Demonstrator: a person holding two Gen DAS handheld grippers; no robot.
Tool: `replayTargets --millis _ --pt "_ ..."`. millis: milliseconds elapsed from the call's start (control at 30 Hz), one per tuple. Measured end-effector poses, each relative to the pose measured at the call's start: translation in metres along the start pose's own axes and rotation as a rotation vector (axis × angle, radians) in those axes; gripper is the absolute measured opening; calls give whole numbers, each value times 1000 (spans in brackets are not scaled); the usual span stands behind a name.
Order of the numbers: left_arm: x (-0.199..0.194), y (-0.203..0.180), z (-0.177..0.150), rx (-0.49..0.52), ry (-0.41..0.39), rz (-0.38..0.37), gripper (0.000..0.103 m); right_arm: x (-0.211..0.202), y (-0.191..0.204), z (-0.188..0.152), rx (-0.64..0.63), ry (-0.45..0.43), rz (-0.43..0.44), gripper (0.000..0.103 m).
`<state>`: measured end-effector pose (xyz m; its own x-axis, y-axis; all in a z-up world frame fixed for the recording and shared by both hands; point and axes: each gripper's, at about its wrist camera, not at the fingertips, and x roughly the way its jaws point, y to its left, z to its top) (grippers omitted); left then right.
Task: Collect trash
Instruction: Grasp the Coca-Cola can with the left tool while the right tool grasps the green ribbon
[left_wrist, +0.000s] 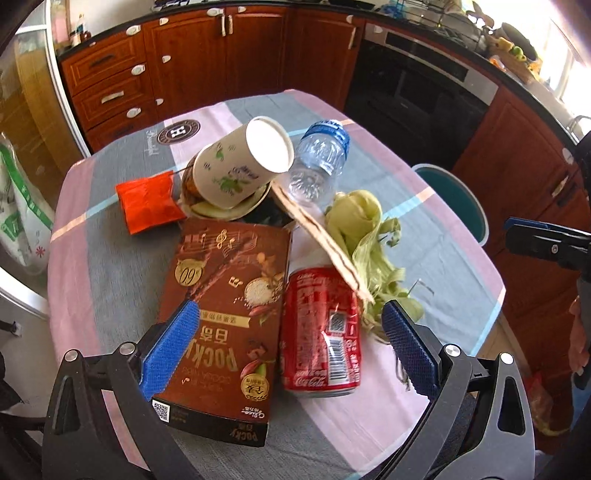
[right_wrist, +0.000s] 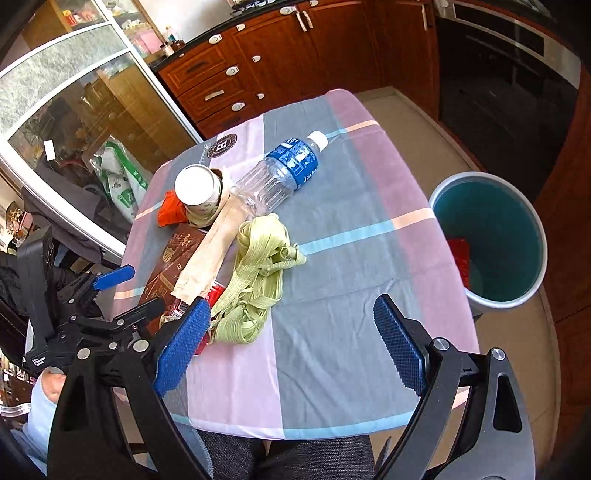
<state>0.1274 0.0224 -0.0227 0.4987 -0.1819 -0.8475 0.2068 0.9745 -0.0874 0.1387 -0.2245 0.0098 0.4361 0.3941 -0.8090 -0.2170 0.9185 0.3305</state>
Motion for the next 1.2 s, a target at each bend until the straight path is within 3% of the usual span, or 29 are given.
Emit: replayTargets --millis 233,400,467,633,800,967,1067,1200 --pt "21 4 -16 12 41 -44 81 21 7 -6 19 59 10 86" --pt "31 -8 -21 50 64 -87 75 31 3 -6 39 82 11 86" --pt "35 -15 -24 59 75 -115 63 36 2 -6 43 90 14 86" --pt "36 -30 -30 74 87 -204 62 47 1 -5 41 109 8 86" --pt "39 -35 -29 54 92 -213 65 59 -1 -4 44 126 12 86" --pt "60 -27 -28 -13 157 -227 66 76 10 9 17 125 21 86" --pt "60 -29 -31 8 133 -207 66 94 24 16 -21 136 33 86" --pt "59 -22 -35 -36 128 -235 66 123 40 20 -57 167 53 90"
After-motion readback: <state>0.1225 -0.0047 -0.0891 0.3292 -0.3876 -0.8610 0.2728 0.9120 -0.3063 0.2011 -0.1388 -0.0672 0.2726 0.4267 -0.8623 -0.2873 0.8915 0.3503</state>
